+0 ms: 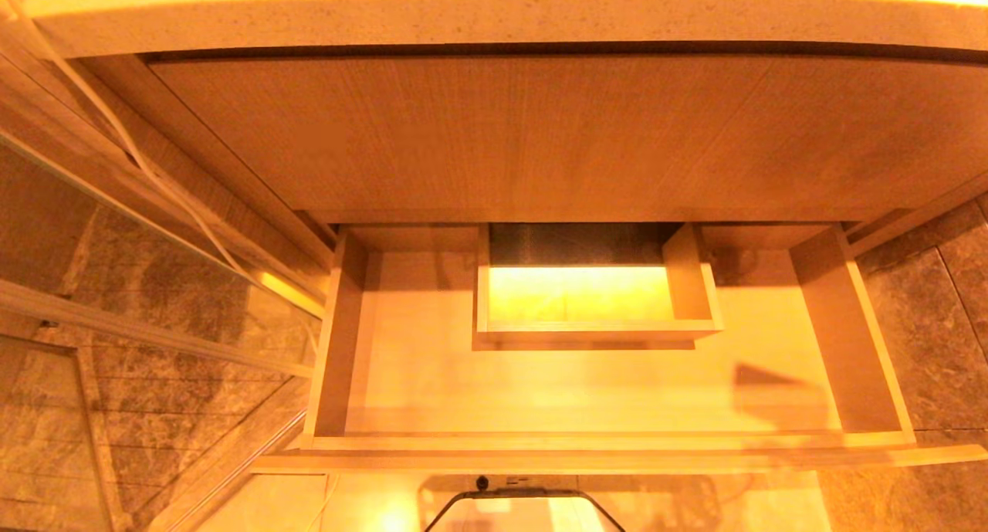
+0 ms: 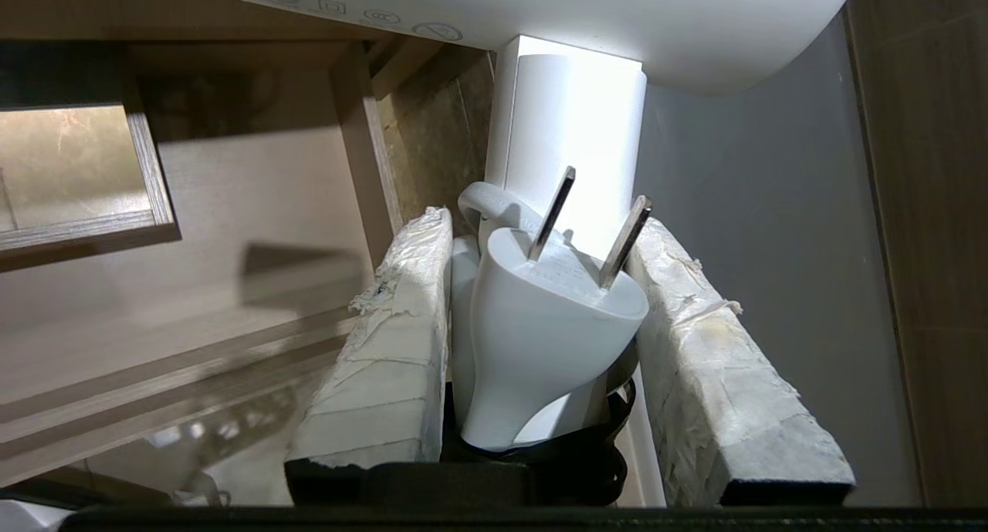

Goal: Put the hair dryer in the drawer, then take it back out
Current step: Place it on the countertop

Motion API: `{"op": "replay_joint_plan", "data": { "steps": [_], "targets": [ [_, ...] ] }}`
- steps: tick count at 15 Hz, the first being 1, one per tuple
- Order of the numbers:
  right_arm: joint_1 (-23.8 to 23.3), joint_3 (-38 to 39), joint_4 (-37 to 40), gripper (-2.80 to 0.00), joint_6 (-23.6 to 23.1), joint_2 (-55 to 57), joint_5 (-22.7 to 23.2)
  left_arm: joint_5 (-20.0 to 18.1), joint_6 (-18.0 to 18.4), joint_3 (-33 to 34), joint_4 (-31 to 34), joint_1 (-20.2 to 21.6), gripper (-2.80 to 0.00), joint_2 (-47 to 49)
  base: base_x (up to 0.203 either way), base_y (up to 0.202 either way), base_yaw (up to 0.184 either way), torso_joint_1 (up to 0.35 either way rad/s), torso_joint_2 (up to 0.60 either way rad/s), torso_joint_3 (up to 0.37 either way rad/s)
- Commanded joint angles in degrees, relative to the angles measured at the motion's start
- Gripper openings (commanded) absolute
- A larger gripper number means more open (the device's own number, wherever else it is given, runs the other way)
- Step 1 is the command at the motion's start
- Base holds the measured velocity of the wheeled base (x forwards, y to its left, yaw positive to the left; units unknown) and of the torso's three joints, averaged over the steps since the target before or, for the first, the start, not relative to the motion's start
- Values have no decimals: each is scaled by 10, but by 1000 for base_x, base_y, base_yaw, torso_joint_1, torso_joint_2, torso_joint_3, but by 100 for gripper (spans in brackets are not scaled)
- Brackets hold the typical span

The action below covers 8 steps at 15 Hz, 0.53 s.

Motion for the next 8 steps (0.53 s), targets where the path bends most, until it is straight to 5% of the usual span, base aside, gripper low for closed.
{"op": "replay_joint_plan", "data": {
  "steps": [1,8],
  "targets": [
    [0,-2,4,-280,-1,7,-1,0,0,1,0,0,-280,0,0,0,0,0,0,0],
    [0,-11,25,-280,5,30,-5,0,0,1,0,0,-280,0,0,0,0,0,0,0]
  ]
}}
